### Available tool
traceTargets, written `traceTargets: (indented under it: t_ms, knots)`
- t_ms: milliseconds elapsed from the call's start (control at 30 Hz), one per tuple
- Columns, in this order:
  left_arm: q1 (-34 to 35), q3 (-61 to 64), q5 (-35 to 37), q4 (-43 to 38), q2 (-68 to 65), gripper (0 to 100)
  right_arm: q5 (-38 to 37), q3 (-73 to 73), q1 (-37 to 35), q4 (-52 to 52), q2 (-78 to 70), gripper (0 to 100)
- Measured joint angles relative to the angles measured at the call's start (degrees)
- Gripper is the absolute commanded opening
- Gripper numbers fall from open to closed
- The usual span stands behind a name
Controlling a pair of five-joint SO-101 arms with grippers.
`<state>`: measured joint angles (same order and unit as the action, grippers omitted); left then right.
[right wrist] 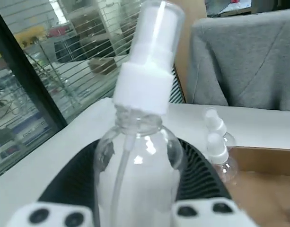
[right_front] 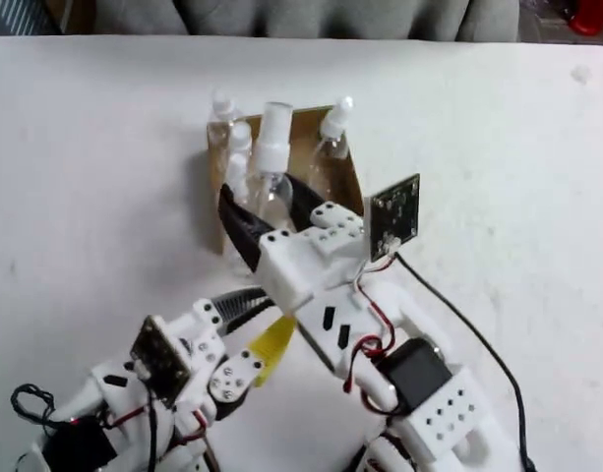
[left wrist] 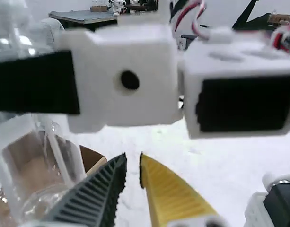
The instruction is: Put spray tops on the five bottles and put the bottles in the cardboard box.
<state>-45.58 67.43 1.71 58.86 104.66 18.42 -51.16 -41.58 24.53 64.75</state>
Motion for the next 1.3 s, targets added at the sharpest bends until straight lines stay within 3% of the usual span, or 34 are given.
traceTargets:
  t_ms: [500, 833, 1000, 1133, 1300]
  knots:
    - [-0.5, 1.4, 0.0, 0.0, 0.0, 5, -5.6, 14.9, -3.4, 26.5, 1.5, 1.7]
    - [0.8, 1.3, -0.3, -1.4, 0.0, 5, -6.1, 15.4, -5.4, 31.6, 7.6, 1.7]
    - [0.8, 1.5, -0.3, -1.4, 0.0, 5, -11.2, 16.0, -5.4, 33.7, 7.6, 1.7]
    - [1.3, 5.9, -0.3, -1.4, 0.0, 5, -12.5, 16.0, -0.8, 34.7, 7.7, 1.7]
    - [8.8, 12.5, -0.4, -1.4, -1.1, 5, -15.5, 12.6, 7.3, 31.2, 9.0, 1.7]
